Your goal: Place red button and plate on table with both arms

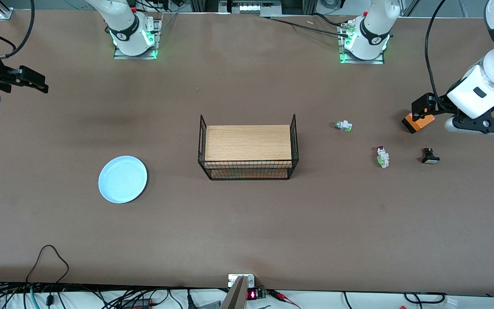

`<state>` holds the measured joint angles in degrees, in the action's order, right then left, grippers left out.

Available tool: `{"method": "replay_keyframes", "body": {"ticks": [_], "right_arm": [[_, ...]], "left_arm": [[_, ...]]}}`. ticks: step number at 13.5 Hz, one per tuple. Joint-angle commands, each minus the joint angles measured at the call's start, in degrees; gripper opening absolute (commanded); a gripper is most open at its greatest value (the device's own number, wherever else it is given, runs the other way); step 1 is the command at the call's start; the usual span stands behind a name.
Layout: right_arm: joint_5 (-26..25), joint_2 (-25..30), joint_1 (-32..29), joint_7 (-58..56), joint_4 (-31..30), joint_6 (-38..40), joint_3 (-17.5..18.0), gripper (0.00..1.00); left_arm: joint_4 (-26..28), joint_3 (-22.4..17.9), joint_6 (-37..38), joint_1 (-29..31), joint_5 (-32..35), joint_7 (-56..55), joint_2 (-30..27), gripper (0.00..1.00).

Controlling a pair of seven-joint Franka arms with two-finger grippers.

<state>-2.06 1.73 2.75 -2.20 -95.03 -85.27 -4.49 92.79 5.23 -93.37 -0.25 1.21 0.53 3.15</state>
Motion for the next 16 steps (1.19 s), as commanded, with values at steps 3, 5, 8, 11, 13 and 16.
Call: {"method": "replay_keyframes", "body": {"ticks": [3,5,8,11,13,16], "right_arm": [[0.5,-2.8,0.5,0.4,3.2,-1.5,-0.4,1.0],[0.2,-4.1,0.7,0.3,5.5,-1.2,-0.3,1.0],[0.0,-4.5,0.5,0.3,5.6,-1.2,-0.3,1.0],[-0.1,-4.5,0.6,0.4,5.6,-1.2,-0.3,1.0],[0.0,-4.5,0.8,0.4,5.6,-0.9,-0.3,1.0],[0.4,-4.5,0.5,0.4,5.6,-0.9,-0.3,1.0]], "left_arm": [[-2.1,0.0,1.3,0.2,0.6,1.3,1.1,1.0],[-2.1,0.0,1.3,0.2,0.6,1.3,1.1,1.0],[-2.1,0.0,1.3,0.2,0.6,1.3,1.1,1.0],[-2.1,0.0,1.3,0.3,0.6,1.3,1.1,1.0],[-2.1,0.0,1.3,0.3,0.6,1.3,1.1,1.0],[-2.1,0.0,1.3,0.3,0.6,1.3,1.1,1.0]]}}
